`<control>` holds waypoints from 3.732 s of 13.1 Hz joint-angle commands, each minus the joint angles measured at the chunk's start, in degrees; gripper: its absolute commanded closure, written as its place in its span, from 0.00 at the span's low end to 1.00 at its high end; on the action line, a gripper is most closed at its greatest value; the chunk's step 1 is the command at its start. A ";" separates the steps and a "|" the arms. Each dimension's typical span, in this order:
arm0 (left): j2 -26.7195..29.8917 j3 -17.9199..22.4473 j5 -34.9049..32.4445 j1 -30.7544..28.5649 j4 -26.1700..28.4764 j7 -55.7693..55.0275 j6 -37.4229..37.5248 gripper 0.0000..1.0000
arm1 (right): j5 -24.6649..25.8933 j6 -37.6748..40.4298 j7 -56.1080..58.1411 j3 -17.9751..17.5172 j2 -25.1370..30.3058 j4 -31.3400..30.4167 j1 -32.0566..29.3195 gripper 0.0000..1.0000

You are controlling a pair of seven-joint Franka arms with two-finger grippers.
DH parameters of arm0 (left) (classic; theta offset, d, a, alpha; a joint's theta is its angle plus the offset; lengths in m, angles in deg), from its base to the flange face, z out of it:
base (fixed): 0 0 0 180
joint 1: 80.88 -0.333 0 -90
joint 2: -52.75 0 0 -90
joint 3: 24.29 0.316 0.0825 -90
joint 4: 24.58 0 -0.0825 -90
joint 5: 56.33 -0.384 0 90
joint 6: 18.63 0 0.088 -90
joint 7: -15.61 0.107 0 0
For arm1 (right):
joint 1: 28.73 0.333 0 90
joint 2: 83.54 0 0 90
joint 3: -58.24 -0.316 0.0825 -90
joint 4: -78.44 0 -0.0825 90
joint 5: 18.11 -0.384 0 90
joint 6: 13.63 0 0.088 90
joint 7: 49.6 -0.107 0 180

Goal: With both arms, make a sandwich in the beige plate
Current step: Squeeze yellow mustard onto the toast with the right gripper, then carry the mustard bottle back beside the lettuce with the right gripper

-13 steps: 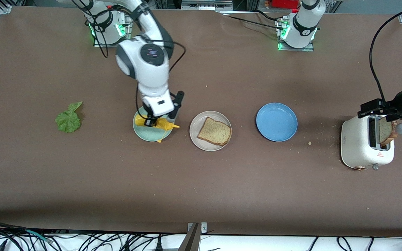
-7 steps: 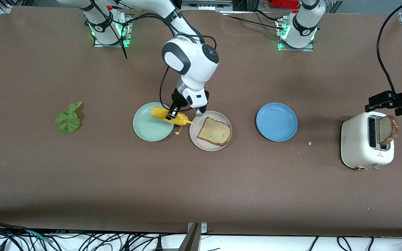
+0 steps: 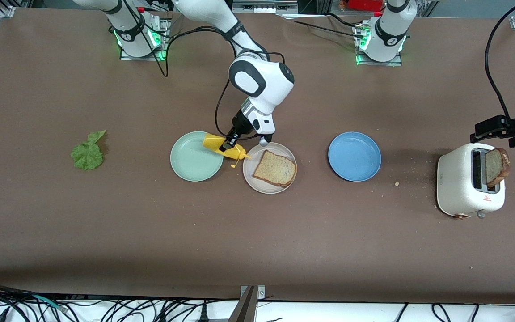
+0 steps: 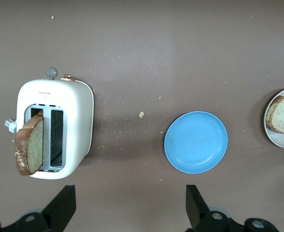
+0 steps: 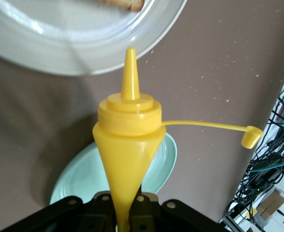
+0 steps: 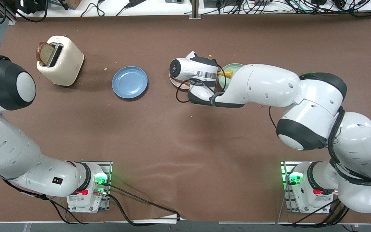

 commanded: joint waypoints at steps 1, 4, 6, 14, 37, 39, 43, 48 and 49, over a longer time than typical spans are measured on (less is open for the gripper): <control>0.34 -0.38 -1.40 0.22 -0.99 -0.51 1.36 0.00 | 0.97 1.90 -1.95 0.90 -5.28 8.35 1.03 1.00; 0.34 0.06 -0.96 0.13 -0.99 -0.24 1.36 0.00 | 0.88 1.82 -5.02 1.08 -10.21 13.73 0.77 1.00; 0.34 -0.20 -1.05 0.13 -0.99 -0.33 1.36 0.00 | 0.88 1.90 -4.94 1.08 -10.22 14.00 0.50 1.00; 0.34 0.23 -0.96 0.05 -0.99 -0.16 1.27 0.00 | -7.01 5.68 6.20 2.22 -2.60 14.44 -3.35 1.00; 1.48 -13.73 -4.36 -8.30 -0.46 -7.95 -1.36 0.00 | -81.88 5.07 94.16 13.72 23.52 -14.19 -45.20 1.00; 2.79 -18.73 -6.14 -10.23 -0.11 -9.12 -1.27 0.00 | -91.17 5.07 105.21 16.71 23.35 -21.12 -45.46 1.00; 5.60 -18.84 -6.41 -10.06 1.12 -9.47 -1.36 0.00 | -99.40 8.56 121.51 17.34 20.37 -26.87 -48.71 1.00; 9.56 -18.58 -10.53 -9.97 7.36 -9.12 -5.76 0.00 | -107.98 14.89 139.51 17.34 12.65 -28.19 -52.31 1.00; 9.48 -18.40 -11.15 -9.89 7.53 -9.21 -5.84 0.00 | -109.15 16.91 140.94 17.25 11.15 -28.27 -52.76 1.00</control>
